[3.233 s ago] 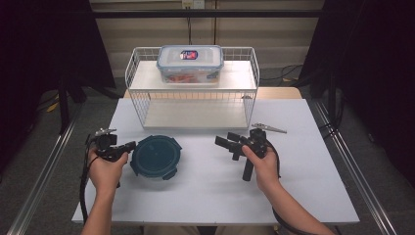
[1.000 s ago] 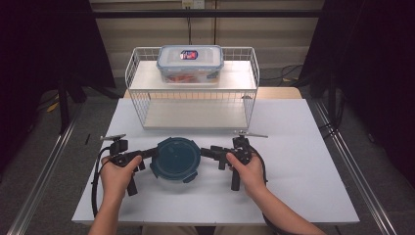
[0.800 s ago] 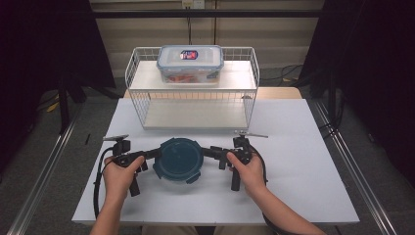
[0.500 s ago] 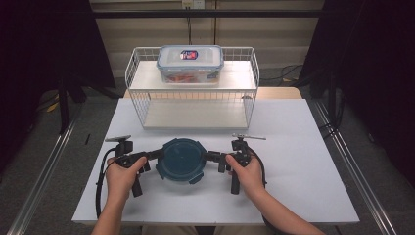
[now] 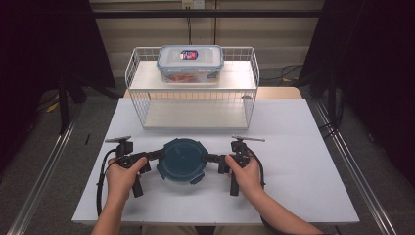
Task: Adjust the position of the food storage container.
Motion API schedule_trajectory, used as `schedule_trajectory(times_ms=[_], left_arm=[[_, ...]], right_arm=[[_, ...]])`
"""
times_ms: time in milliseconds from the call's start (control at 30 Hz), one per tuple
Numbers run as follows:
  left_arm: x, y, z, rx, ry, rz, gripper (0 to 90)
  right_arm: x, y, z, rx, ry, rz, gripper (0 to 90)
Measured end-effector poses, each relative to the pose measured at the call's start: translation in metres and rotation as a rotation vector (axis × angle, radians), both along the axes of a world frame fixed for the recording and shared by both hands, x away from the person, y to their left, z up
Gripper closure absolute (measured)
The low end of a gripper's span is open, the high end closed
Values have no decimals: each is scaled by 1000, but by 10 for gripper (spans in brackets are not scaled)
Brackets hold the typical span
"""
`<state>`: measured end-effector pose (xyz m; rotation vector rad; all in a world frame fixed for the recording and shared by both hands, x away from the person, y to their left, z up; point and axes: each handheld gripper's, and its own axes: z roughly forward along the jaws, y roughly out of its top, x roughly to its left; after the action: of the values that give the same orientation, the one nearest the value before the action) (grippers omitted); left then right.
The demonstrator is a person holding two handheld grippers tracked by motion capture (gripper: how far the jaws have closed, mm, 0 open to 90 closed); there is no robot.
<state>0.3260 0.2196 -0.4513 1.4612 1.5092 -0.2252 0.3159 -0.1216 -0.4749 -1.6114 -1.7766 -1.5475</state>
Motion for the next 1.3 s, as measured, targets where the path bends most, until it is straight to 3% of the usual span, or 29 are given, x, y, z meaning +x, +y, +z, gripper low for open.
schedule_trajectory(times_ms=[267,367,400,600,700,767,867,1033,1167,1300], left_arm=[[-1,-3,-2,-17,9,-6,713],[-2,-5,-5,-45,29,-17,713],[-3,-5,-7,-66,21,-17,713],[-4,-8,-9,-76,-8,13,715],[-5,-10,-10,-81,-19,30,717],[-5,-11,-10,-78,-25,35,719],[-5,-11,-10,-86,-21,46,722],[-5,-13,-7,-111,-22,62,744],[-5,-16,-5,-103,-37,47,749],[-5,-17,-8,-109,-36,66,745]], right_arm=[[6,-5,0,19,53,-11,689],[7,-10,0,26,60,-34,706],[8,-12,0,28,55,-45,711],[5,-12,-3,37,41,-66,690],[3,-13,-6,73,71,-85,683],[2,-14,-6,81,61,-98,706],[1,-15,-5,83,68,-115,726],[-3,-16,-8,130,94,-157,743],[-3,-20,-7,141,74,-182,752],[-2,-21,-10,158,90,-194,751]])
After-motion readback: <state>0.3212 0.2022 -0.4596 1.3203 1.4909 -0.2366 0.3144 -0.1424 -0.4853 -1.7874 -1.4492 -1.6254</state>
